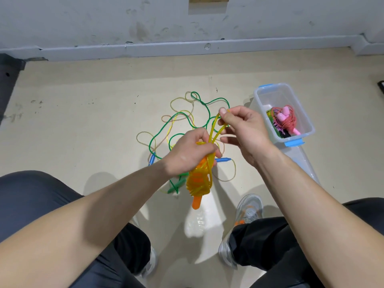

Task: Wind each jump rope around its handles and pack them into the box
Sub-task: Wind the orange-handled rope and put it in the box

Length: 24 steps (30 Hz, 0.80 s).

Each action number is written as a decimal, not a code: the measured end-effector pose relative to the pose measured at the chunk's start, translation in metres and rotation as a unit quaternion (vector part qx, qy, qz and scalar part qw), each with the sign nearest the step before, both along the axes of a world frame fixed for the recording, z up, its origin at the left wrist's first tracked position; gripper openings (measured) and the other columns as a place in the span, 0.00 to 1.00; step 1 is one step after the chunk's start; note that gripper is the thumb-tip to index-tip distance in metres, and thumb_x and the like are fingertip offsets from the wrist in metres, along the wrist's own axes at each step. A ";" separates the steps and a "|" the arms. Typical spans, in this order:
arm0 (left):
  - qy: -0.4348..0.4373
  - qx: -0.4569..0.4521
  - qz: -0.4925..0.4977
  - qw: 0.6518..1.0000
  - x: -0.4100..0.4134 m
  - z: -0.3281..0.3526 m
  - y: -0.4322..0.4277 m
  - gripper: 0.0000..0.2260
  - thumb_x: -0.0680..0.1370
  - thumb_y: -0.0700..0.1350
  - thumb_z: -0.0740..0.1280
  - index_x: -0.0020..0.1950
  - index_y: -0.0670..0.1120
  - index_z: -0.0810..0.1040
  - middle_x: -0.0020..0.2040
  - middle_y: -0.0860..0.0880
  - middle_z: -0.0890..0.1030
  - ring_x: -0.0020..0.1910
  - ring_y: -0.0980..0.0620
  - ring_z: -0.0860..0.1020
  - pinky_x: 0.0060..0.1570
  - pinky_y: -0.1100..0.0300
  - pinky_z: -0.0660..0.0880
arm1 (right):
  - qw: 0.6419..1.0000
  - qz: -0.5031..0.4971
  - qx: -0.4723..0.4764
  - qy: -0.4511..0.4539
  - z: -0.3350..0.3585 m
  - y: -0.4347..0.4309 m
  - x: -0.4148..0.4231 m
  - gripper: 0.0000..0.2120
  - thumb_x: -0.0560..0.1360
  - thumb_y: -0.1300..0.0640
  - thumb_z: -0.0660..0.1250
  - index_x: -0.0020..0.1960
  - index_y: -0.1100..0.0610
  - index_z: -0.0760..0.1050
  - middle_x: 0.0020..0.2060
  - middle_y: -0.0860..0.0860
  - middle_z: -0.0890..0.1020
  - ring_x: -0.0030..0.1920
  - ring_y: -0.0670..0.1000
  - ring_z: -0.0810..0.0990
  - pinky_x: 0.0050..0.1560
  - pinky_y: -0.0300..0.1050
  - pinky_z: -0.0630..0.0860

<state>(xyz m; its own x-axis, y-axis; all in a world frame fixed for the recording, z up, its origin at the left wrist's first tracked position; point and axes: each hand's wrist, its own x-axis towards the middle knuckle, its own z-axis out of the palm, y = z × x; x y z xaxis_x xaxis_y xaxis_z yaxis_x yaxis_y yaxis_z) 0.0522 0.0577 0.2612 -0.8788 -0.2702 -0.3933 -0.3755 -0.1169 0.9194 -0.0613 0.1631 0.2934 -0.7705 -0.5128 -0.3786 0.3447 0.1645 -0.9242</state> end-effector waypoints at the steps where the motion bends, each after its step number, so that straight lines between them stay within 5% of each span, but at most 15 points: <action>1: 0.002 0.000 0.011 1.000 -0.001 0.002 -0.003 0.13 0.75 0.39 0.68 0.40 0.46 0.64 0.44 0.39 0.86 0.40 0.38 0.85 0.46 0.39 0.80 | 1.000 0.017 -0.004 -0.017 -0.001 0.001 0.001 0.09 0.78 0.51 0.72 0.45 0.55 0.77 0.39 0.52 0.81 0.32 0.49 0.77 0.32 0.42 0.76; 6: -0.010 -0.075 0.005 0.997 -0.007 0.007 -0.011 0.11 0.71 0.45 0.69 0.46 0.38 0.73 0.43 0.44 0.87 0.42 0.40 0.86 0.52 0.35 0.80 | 0.985 0.151 0.043 0.073 -0.009 0.011 0.017 0.10 0.79 0.51 0.69 0.48 0.59 0.81 0.35 0.54 0.74 0.33 0.49 0.72 0.32 0.38 0.67; 11: -0.045 -0.126 -0.015 0.991 -0.010 -0.006 -0.008 0.15 0.64 0.53 0.69 0.41 0.45 0.72 0.42 0.46 0.86 0.47 0.40 0.85 0.52 0.36 0.80 | 0.976 0.119 0.070 0.168 -0.015 0.015 0.011 0.06 0.77 0.59 0.73 0.42 0.59 0.83 0.31 0.51 0.77 0.27 0.46 0.72 0.32 0.42 0.71; 16: -0.031 -0.177 -0.005 0.984 -0.015 -0.018 0.014 0.18 0.65 0.60 0.69 0.38 0.47 0.69 0.43 0.44 0.84 0.47 0.42 0.83 0.49 0.41 0.79 | 0.992 0.045 0.068 0.094 -0.028 0.019 0.006 0.13 0.76 0.62 0.73 0.34 0.60 0.78 0.21 0.50 0.75 0.25 0.53 0.73 0.32 0.49 0.73; 19: -0.020 -0.146 -0.007 0.989 -0.025 -0.021 0.020 0.16 0.67 0.56 0.70 0.38 0.46 0.69 0.42 0.42 0.83 0.45 0.40 0.83 0.49 0.39 0.80 | 0.996 -0.003 0.065 0.058 -0.028 0.021 0.001 0.15 0.76 0.61 0.73 0.32 0.60 0.74 0.21 0.53 0.74 0.25 0.52 0.72 0.31 0.46 0.72; 22: -0.033 -0.104 0.025 0.994 -0.045 -0.019 0.020 0.13 0.67 0.54 0.71 0.36 0.49 0.71 0.41 0.39 0.84 0.44 0.38 0.85 0.50 0.34 0.79 | 0.999 0.004 0.037 0.030 -0.016 0.024 -0.017 0.10 0.77 0.61 0.72 0.38 0.62 0.78 0.27 0.53 0.74 0.24 0.47 0.73 0.30 0.42 0.72; 24: -0.033 -0.089 0.065 0.993 -0.065 -0.008 0.021 0.11 0.65 0.54 0.72 0.34 0.50 0.73 0.39 0.40 0.85 0.44 0.37 0.85 0.49 0.32 0.79 | 0.996 0.025 0.069 0.056 -0.007 0.028 -0.033 0.08 0.78 0.56 0.71 0.51 0.61 0.80 0.33 0.51 0.77 0.29 0.42 0.75 0.35 0.38 0.74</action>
<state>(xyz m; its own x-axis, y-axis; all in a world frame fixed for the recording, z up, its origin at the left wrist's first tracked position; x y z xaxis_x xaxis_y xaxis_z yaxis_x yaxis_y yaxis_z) -0.0123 0.0789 0.2536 -0.8061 -0.4498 -0.3845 -0.4279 -0.0056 0.9038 -0.0943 0.1909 0.2864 -0.7861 -0.5011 -0.3619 0.2296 0.3069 -0.9236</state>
